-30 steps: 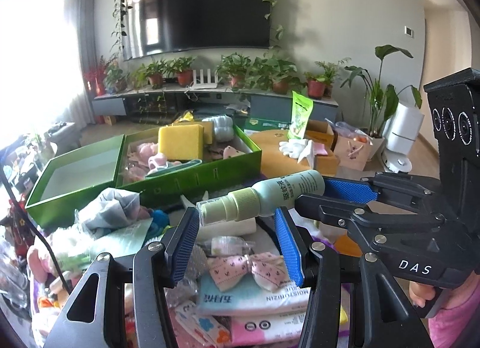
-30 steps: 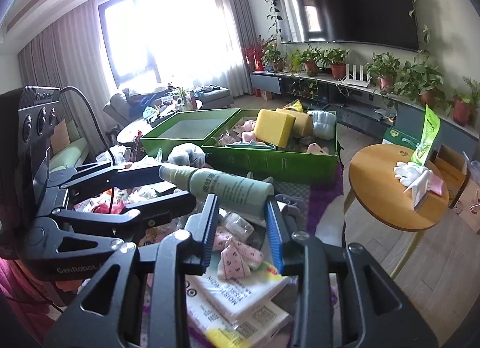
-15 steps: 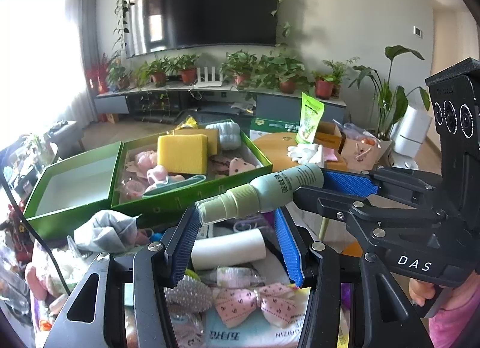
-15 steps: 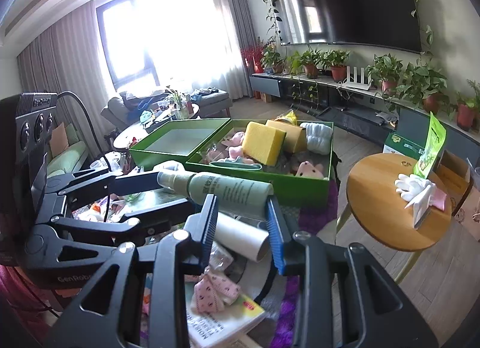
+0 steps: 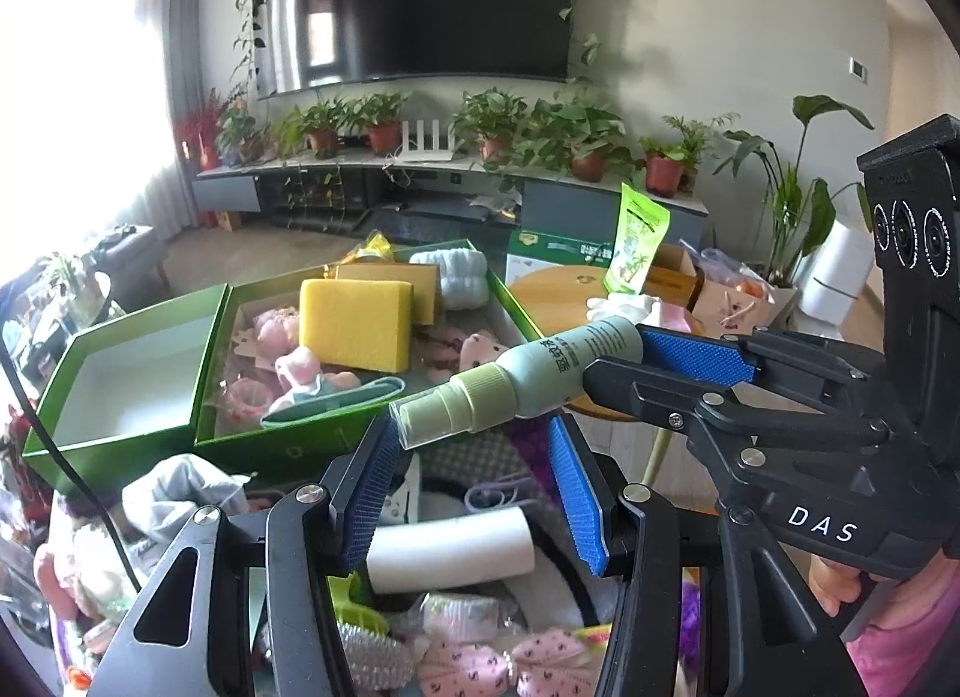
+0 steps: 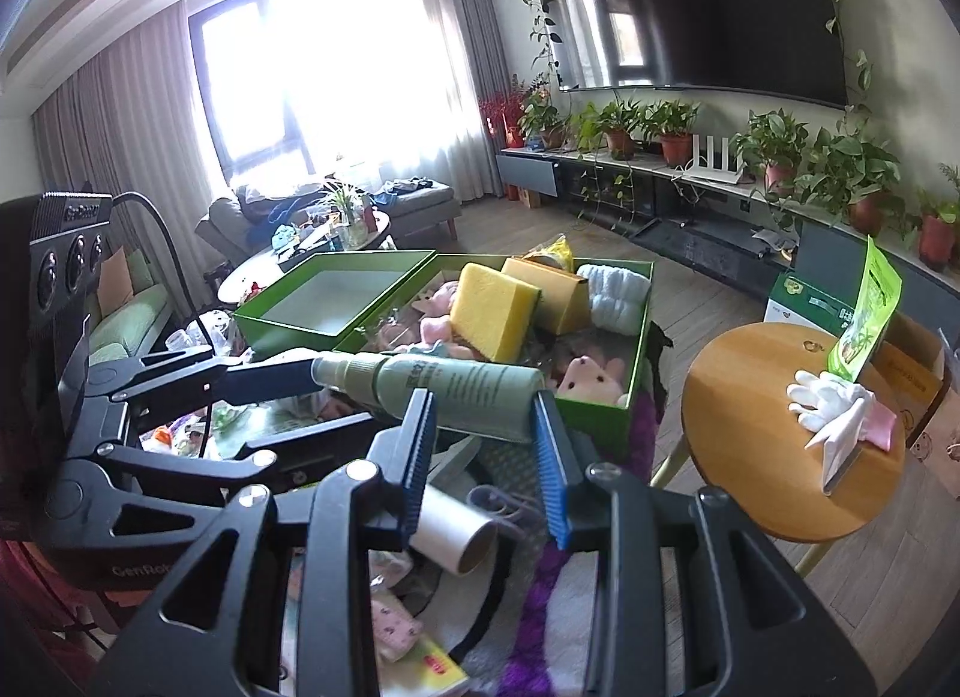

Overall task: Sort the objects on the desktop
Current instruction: 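Lower the bottle into the green box and open the right gripper, then move the right gripper back to the clear bag of small items on the pile, then close the right gripper on the clear bag and lift it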

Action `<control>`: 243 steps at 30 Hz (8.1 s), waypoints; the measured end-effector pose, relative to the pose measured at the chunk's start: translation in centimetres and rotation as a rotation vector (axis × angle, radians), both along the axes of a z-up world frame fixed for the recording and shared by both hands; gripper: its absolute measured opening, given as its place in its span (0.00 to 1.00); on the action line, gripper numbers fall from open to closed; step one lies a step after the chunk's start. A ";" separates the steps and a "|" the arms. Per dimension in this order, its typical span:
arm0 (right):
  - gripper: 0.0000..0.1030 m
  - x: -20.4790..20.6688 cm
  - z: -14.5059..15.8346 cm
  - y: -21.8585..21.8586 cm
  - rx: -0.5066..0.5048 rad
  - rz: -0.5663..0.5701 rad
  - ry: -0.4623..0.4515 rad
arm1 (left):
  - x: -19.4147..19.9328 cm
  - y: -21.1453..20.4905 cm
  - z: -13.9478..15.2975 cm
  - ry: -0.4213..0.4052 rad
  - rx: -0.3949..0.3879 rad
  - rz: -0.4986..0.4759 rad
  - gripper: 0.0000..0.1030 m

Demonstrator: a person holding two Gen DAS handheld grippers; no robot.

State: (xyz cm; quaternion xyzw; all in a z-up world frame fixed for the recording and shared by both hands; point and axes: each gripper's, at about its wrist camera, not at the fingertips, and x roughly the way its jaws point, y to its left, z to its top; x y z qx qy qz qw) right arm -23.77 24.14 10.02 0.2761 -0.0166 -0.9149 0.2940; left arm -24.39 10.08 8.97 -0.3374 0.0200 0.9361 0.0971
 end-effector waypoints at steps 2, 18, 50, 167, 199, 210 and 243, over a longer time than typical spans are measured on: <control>0.33 -0.6 -0.1 0.2 -0.005 0.002 -0.001 | -0.7 0.2 -0.1 -0.001 -0.006 0.005 0.50; 0.33 -7.6 -1.6 1.3 -0.046 0.068 -0.010 | -6.6 0.9 -1.4 -0.043 -0.019 0.085 0.50; 0.38 -15.7 -6.7 0.8 -0.137 0.085 -0.079 | -11.5 1.6 -6.0 -0.184 -0.033 0.143 0.51; 0.29 12.6 -10.8 -15.2 0.184 0.191 -0.317 | 16.8 -15.5 -4.5 0.079 0.147 0.226 0.63; 0.31 23.2 -12.2 -5.9 0.099 0.193 -0.435 | 21.7 -9.3 -8.7 -0.171 0.169 0.003 0.64; 0.33 22.2 -12.8 -5.2 -0.030 0.133 -0.513 | 21.9 -8.2 -11.3 -0.268 0.184 -0.007 0.63; 0.24 23.1 -11.0 -7.1 0.060 0.155 -0.348 | 23.9 -7.3 -11.3 -0.287 0.178 -0.073 0.42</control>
